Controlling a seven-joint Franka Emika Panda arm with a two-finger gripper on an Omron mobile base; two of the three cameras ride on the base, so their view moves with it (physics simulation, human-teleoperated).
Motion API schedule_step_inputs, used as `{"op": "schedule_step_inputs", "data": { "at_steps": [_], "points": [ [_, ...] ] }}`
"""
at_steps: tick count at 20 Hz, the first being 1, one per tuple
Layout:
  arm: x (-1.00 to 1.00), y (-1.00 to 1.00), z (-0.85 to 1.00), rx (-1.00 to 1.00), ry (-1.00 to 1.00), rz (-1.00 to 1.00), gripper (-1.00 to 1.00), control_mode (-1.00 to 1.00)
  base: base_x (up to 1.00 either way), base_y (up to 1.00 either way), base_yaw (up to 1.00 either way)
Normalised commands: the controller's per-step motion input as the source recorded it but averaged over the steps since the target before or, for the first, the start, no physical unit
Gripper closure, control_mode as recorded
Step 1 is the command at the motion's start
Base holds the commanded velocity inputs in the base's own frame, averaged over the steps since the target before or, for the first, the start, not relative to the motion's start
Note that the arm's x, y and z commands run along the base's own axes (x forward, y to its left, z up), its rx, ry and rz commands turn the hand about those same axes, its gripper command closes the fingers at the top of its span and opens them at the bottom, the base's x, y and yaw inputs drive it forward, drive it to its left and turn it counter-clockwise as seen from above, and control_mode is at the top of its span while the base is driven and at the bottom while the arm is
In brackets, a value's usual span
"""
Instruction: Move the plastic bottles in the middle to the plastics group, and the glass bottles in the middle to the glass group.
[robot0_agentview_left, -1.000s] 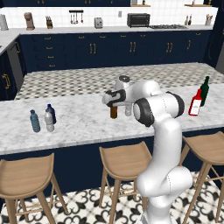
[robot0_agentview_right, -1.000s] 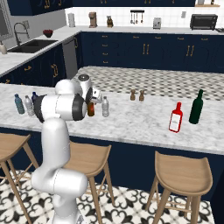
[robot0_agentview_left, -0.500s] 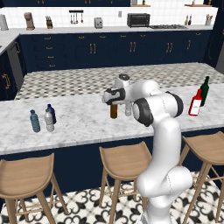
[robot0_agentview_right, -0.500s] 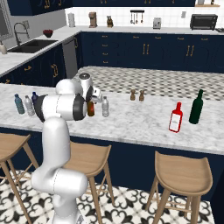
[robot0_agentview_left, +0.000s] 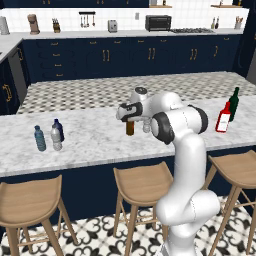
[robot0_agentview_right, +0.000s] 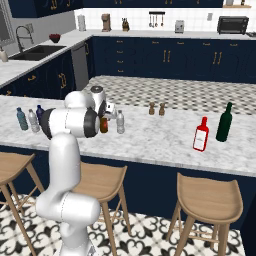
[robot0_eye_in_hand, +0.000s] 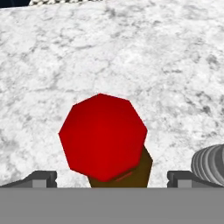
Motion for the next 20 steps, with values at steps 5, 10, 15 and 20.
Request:
{"op": "schedule_step_inputs", "data": {
  "at_steps": [5, 10, 15, 20],
  "points": [
    [0.01, 0.00, 0.00, 0.00, 0.00, 0.00, -1.00, -1.00, 0.00, 0.00, 0.00],
    [0.02, 0.00, 0.00, 0.00, 0.00, 0.00, -1.00, -1.00, 0.00, 0.00, 0.00],
    [0.18, 0.00, -0.04, 0.00, 0.00, 0.00, -1.00, -1.00, 0.00, 0.00, 0.00],
    [0.03, 0.00, -0.01, 0.00, 0.00, 0.00, -1.00, -1.00, 0.00, 0.00, 0.00]
  ]
}}
